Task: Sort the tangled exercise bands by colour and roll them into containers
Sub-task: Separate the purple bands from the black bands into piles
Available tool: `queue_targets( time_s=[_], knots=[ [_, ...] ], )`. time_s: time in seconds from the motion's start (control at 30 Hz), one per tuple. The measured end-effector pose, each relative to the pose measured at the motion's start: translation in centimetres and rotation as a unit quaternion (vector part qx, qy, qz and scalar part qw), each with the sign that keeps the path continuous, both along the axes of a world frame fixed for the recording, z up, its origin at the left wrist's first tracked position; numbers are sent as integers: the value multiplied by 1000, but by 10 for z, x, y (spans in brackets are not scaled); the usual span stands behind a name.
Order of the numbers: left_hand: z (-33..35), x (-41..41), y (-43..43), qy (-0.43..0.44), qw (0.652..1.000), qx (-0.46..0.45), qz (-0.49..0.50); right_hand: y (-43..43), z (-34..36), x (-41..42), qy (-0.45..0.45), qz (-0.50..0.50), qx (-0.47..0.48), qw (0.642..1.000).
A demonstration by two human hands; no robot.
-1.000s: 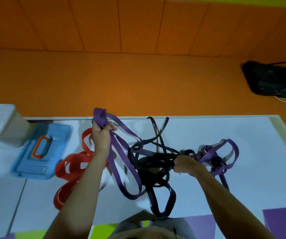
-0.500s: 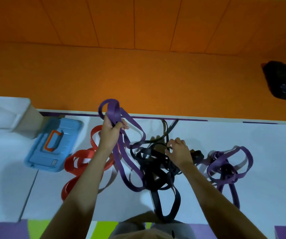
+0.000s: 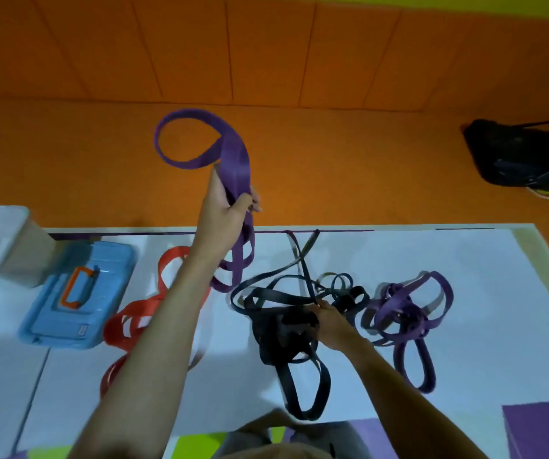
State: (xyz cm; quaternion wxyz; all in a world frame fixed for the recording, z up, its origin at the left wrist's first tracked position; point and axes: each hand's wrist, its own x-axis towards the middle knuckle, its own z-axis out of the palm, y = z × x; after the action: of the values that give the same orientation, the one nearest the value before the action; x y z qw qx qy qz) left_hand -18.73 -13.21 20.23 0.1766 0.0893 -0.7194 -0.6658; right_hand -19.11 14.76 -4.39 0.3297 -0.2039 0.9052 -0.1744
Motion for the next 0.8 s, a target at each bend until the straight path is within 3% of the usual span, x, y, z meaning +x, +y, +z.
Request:
queue_targets(
  time_s=[0.2, 0.37, 0.47, 0.63, 0.8],
  knots=[
    [13, -21, 89, -11, 993, -41, -108, 67, 16, 5, 109, -112, -121, 980],
    [16, -33, 174, -16, 984, -15, -177, 147, 20, 1, 164, -308, -128, 929],
    [19, -37, 224, -25, 978, -9, -208, 199, 18, -3, 205, -377, -120, 895],
    [11, -43, 303, -72, 965, 23, -249, 263, 23, -13, 187, -443, -152, 864],
    [0, -52, 378, -104, 955, 78, -266, 314, 21, -35, 99, -485, -191, 848]
  ],
)
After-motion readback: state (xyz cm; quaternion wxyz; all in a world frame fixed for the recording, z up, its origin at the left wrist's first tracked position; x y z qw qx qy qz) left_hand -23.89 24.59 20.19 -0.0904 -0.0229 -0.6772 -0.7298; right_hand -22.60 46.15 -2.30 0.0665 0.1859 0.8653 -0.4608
